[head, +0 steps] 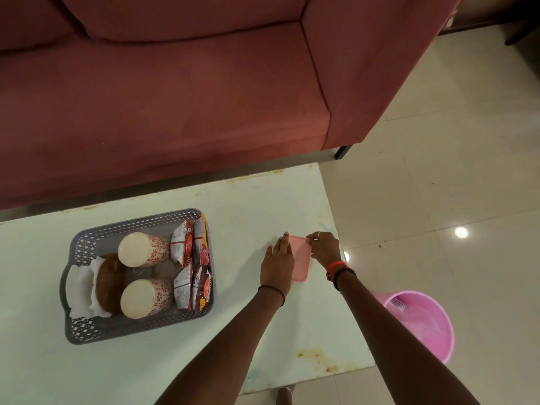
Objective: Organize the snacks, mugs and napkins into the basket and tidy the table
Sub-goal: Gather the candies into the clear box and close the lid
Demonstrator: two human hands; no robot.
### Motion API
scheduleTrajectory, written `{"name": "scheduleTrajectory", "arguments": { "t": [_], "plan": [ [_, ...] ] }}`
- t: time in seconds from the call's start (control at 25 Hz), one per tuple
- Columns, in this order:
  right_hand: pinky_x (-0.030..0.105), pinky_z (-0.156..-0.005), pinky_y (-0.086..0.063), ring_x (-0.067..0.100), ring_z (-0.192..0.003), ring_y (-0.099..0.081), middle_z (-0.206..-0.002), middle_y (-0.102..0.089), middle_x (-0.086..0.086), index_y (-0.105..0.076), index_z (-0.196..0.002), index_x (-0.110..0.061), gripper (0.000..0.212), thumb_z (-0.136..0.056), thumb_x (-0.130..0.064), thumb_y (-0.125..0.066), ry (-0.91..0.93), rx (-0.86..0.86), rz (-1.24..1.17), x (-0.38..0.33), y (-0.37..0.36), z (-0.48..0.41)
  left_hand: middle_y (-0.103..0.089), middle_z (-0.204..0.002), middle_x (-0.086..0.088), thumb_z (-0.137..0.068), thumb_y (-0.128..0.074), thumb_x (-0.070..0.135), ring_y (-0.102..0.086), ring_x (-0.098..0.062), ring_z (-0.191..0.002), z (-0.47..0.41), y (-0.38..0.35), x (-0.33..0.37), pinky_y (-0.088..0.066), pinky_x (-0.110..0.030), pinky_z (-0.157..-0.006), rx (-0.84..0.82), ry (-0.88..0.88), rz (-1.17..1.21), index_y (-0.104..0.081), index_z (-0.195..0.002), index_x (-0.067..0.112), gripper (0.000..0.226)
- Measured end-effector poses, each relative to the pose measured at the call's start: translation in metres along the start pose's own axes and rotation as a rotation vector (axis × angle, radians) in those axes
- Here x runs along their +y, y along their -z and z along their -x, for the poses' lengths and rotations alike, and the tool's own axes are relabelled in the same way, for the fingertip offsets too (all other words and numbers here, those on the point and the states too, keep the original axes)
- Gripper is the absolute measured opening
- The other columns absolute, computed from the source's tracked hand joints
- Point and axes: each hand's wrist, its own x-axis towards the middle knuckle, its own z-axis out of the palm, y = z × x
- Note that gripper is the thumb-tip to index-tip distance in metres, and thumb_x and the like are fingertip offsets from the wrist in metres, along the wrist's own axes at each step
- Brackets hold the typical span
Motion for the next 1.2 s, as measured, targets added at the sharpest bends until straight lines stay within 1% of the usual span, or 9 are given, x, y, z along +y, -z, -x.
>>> {"name": "scheduleTrajectory", "arguments": {
  "t": [0.16, 0.32, 0.48, 0.56, 0.68, 0.84, 0.92, 1.04, 1.2],
  "plan": [
    [0.043, -0.091, -0.053, 0.031, -0.091, -0.064, -0.096, -0.067, 0.019, -0.067, -0.098, 0.003, 0.019, -0.088, -0.001, -0.051, 0.008, -0.023, 0.021, -0.002, 0.002, -0.007, -0.015, -0.157, -0.013, -0.085, -0.061, 0.006, -0.029, -0.026, -0.141, -0.002, -0.003, 0.004, -0.025, -0.034, -0.116, -0.021, -0.007, 0.085, -0.033, -0.139, -0.003, 0.061],
    [0.045, -0.089, -0.054, 0.025, -0.081, -0.060, -0.092, -0.067, 0.017, -0.066, -0.098, 0.000, 0.016, -0.088, -0.006, -0.055, -0.016, -0.048, -0.045, 0.000, 0.004, -0.009, -0.006, -0.159, -0.008, -0.084, -0.063, 0.010, -0.026, -0.024, -0.142, -0.003, 0.003, -0.001, -0.024, -0.033, -0.116, -0.097, -0.001, 0.182, -0.024, -0.143, 0.001, 0.071],
    [0.042, -0.090, -0.053, 0.025, -0.087, -0.060, -0.095, -0.065, 0.012, -0.060, -0.107, -0.007, 0.035, -0.082, -0.031, -0.067, -0.120, -0.027, -0.109, 0.016, 0.004, 0.003, -0.015, -0.157, -0.009, -0.086, -0.061, 0.018, -0.030, -0.024, -0.139, 0.008, 0.005, -0.008, -0.030, -0.035, -0.113, -0.088, 0.160, 0.586, -0.026, -0.145, 0.010, 0.069],
    [0.037, -0.076, -0.055, 0.022, -0.076, -0.057, -0.081, -0.060, 0.007, -0.059, -0.100, -0.009, 0.033, -0.077, -0.028, -0.074, -0.182, -0.081, -0.182, 0.027, 0.003, 0.021, -0.037, -0.142, -0.015, -0.089, -0.058, 0.016, -0.044, -0.028, -0.127, 0.015, -0.001, -0.014, -0.037, -0.033, -0.104, -0.014, 0.359, 0.801, -0.038, -0.137, 0.006, 0.053],
    [0.031, -0.066, -0.054, 0.021, -0.066, -0.056, -0.073, -0.060, 0.011, -0.057, -0.083, -0.007, 0.018, -0.075, -0.002, -0.073, -0.269, -0.141, -0.347, 0.044, -0.001, 0.046, -0.067, -0.105, -0.018, -0.085, -0.061, 0.017, -0.062, -0.031, -0.100, 0.022, -0.012, -0.018, -0.046, -0.032, -0.086, -0.113, 0.558, 0.908, -0.063, -0.107, 0.000, 0.027],
    [0.022, -0.056, -0.056, 0.019, -0.057, -0.057, -0.066, -0.060, 0.012, -0.054, -0.068, -0.007, 0.021, -0.077, 0.008, -0.067, -0.251, -0.031, -0.405, 0.051, -0.008, 0.051, -0.065, -0.064, -0.010, -0.080, -0.065, 0.011, -0.060, -0.024, -0.068, 0.020, -0.015, -0.019, -0.055, -0.043, -0.085, -0.157, 0.702, 1.107, -0.068, -0.084, -0.002, 0.014],
    [0.019, -0.055, -0.055, 0.019, -0.057, -0.057, -0.064, -0.060, 0.009, -0.053, -0.066, -0.009, 0.024, -0.076, 0.009, -0.066, -0.226, -0.016, -0.359, 0.052, -0.011, 0.050, -0.069, -0.071, -0.018, -0.079, -0.066, 0.008, -0.059, -0.024, -0.068, 0.019, -0.017, -0.020, -0.055, -0.038, -0.085, -0.173, 0.710, 1.089, -0.068, -0.079, 0.001, 0.007],
    [0.031, -0.068, -0.055, 0.024, -0.065, -0.057, -0.063, -0.058, 0.004, -0.052, -0.064, -0.011, 0.027, -0.074, 0.012, -0.062, -0.202, 0.012, -0.254, 0.055, -0.017, 0.054, -0.072, -0.089, -0.021, -0.078, -0.065, 0.005, -0.064, -0.029, -0.084, 0.025, -0.022, -0.013, -0.047, -0.027, -0.076, -0.134, 0.710, 0.979, -0.069, -0.087, -0.003, 0.013],
    [0.038, -0.079, -0.055, 0.023, -0.071, -0.057, -0.071, -0.061, 0.007, -0.053, -0.065, -0.013, 0.024, -0.075, 0.005, -0.066, -0.122, 0.017, -0.223, 0.056, -0.017, 0.052, -0.072, -0.092, -0.020, -0.083, -0.060, 0.006, -0.065, -0.029, -0.091, 0.026, -0.024, -0.012, -0.036, -0.017, -0.066, -0.032, 0.642, 0.984, -0.066, -0.092, -0.004, 0.015]
  ]
}}
